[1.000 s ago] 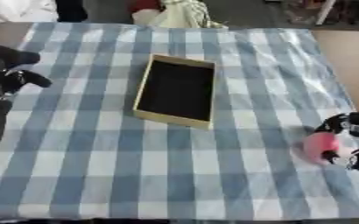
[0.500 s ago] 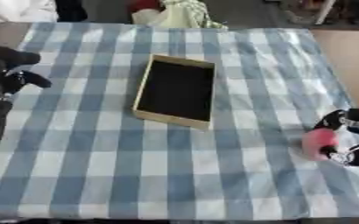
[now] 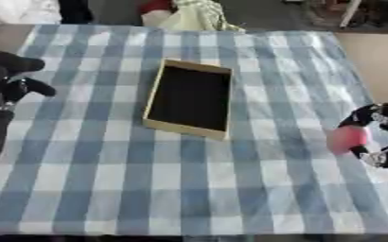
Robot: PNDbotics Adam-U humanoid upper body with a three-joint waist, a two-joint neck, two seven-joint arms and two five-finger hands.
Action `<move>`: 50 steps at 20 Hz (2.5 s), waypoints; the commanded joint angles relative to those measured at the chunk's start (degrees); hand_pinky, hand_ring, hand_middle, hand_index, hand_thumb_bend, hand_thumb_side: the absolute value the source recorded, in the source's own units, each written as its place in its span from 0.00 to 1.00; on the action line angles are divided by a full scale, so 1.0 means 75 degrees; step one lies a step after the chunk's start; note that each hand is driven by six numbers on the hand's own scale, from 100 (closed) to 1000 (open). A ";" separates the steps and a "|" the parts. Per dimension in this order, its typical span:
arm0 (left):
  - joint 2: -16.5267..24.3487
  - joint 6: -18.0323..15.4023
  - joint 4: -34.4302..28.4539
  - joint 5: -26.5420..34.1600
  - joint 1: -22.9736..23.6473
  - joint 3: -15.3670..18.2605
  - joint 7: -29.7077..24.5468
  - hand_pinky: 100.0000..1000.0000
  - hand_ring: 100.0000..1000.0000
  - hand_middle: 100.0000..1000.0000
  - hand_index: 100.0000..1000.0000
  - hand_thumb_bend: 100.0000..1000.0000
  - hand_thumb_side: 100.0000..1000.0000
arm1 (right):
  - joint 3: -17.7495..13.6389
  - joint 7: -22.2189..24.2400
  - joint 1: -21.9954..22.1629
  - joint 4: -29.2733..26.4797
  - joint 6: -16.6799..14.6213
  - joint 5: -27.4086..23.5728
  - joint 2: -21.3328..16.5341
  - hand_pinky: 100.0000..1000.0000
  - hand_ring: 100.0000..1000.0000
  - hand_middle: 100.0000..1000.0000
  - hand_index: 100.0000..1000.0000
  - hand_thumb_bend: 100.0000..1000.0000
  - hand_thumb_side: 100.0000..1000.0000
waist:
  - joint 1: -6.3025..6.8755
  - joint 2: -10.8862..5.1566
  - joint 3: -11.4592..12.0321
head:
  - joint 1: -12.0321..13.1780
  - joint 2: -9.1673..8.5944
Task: Pick up objects on the table and place them in the box.
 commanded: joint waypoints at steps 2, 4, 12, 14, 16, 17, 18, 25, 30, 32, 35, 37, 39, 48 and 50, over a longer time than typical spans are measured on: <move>0.0048 0.0018 -0.0146 -0.0025 -0.0034 0.0032 0.0017 0.65 0.81 0.70 0.72 0.00 0.55 | -0.0247 -0.0100 -0.0214 -0.0255 0.0095 -0.0130 -0.0392 0.75 0.67 0.60 0.75 0.00 0.00 | -0.0011 -0.0114 0.0001 | 0.0012 0.0051; 0.0045 0.0021 -0.0146 -0.0022 -0.0037 0.0024 0.0013 0.65 0.81 0.70 0.72 0.00 0.55 | -0.0278 -0.0156 -0.0422 -0.0312 0.0101 -0.0054 -0.0408 0.76 0.68 0.60 0.75 0.00 0.00 | -0.0014 -0.0120 0.0008 | -0.0002 0.0052; 0.0042 0.0022 -0.0146 0.0033 -0.0088 -0.0019 -0.0015 0.65 0.81 0.70 0.72 0.00 0.55 | 0.0151 -0.0036 -0.2234 -0.0017 -0.0055 0.0705 -0.0138 0.81 0.71 0.64 0.76 0.00 0.00 | -0.0012 -0.0125 0.0134 | -0.0145 0.0030; 0.0032 0.0025 -0.0146 0.0053 -0.0119 -0.0032 -0.0027 0.65 0.81 0.70 0.72 0.00 0.55 | 0.0308 0.0043 -0.2869 0.0201 -0.0132 0.0955 0.0103 0.82 0.72 0.64 0.76 0.00 0.00 | -0.0009 -0.0108 0.0183 | -0.0201 0.0011; 0.0023 0.0027 -0.0146 0.0067 -0.0143 -0.0040 -0.0039 0.65 0.81 0.70 0.72 0.00 0.55 | 0.0446 0.0108 -0.3491 0.0437 -0.0279 0.1254 0.0432 0.82 0.72 0.65 0.77 0.00 0.00 | -0.0004 -0.0088 0.0225 | -0.0252 -0.0011; 0.0017 0.0028 -0.0146 0.0074 -0.0154 -0.0043 -0.0044 0.65 0.81 0.70 0.72 0.00 0.55 | 0.0513 0.0143 -0.3804 0.0570 -0.0315 0.1402 0.0632 0.83 0.71 0.65 0.77 0.00 0.00 | 0.0000 -0.0079 0.0248 | -0.0279 -0.0015; 0.0010 0.0031 -0.0146 0.0081 -0.0164 -0.0046 -0.0046 0.65 0.81 0.70 0.72 0.00 0.55 | 0.0582 0.0183 -0.4094 0.0699 -0.0356 0.1546 0.0833 0.83 0.72 0.65 0.77 0.00 0.00 | 0.0003 -0.0071 0.0267 | -0.0301 -0.0018; -0.0030 0.0023 -0.0146 0.0174 -0.0256 -0.0063 -0.0034 0.65 0.81 0.70 0.72 0.00 0.55 | 0.0917 0.0333 -0.5578 0.1915 -0.0670 0.2626 0.2046 0.85 0.74 0.67 0.77 0.00 0.00 | 0.0029 -0.0047 0.0402 | -0.0507 -0.0052; -0.0070 -0.0016 -0.0146 0.0298 -0.0335 -0.0049 0.0089 0.64 0.80 0.70 0.72 0.00 0.55 | 0.1076 0.0185 -0.6128 0.2880 -0.0943 0.3598 0.2859 0.86 0.76 0.68 0.78 0.00 0.00 | 0.0053 -0.0032 0.0489 | -0.0610 -0.0036; -0.0081 -0.0042 -0.0146 0.0350 -0.0367 -0.0025 0.0186 0.64 0.80 0.70 0.72 0.00 0.56 | 0.1098 0.0084 -0.6207 0.3176 -0.1014 0.3995 0.3168 0.86 0.76 0.68 0.78 0.00 0.00 | 0.0066 -0.0029 0.0525 | -0.0638 -0.0031; -0.0099 -0.0059 -0.0146 0.0381 -0.0403 -0.0022 0.0270 0.64 0.80 0.70 0.72 0.00 0.56 | 0.1101 -0.0106 -0.6256 0.3640 -0.1074 0.4570 0.3591 0.86 0.77 0.68 0.77 0.00 0.00 | 0.0087 -0.0024 0.0580 | -0.0679 -0.0042; -0.0120 -0.0052 -0.0146 0.0384 -0.0410 -0.0038 0.0260 0.64 0.80 0.70 0.72 0.00 0.56 | 0.1088 -0.0263 -0.6248 0.3913 -0.1108 0.4906 0.3814 0.85 0.76 0.68 0.77 0.00 0.00 | 0.0094 -0.0017 0.0609 | -0.0704 -0.0053; -0.0136 -0.0038 -0.0146 0.0383 -0.0413 -0.0045 0.0248 0.64 0.80 0.69 0.72 0.00 0.56 | 0.1071 -0.0418 -0.6211 0.4159 -0.1129 0.5181 0.4002 0.85 0.76 0.68 0.77 0.00 0.00 | 0.0094 -0.0008 0.0626 | -0.0704 -0.0054; -0.0208 0.0030 -0.0146 0.0372 -0.0442 -0.0079 0.0166 0.64 0.80 0.69 0.72 0.00 0.56 | 0.1042 -0.0923 -0.6244 0.4821 -0.1144 0.5995 0.4574 0.85 0.76 0.68 0.77 0.00 0.00 | 0.0117 0.0041 0.0687 | -0.0750 -0.0084; -0.0219 0.0036 -0.0146 0.0376 -0.0454 -0.0086 0.0151 0.64 0.80 0.69 0.72 0.00 0.56 | 0.1046 -0.0994 -0.6292 0.4912 -0.1158 0.6146 0.4679 0.86 0.77 0.68 0.77 0.00 0.00 | 0.0123 0.0054 0.0709 | -0.0772 -0.0087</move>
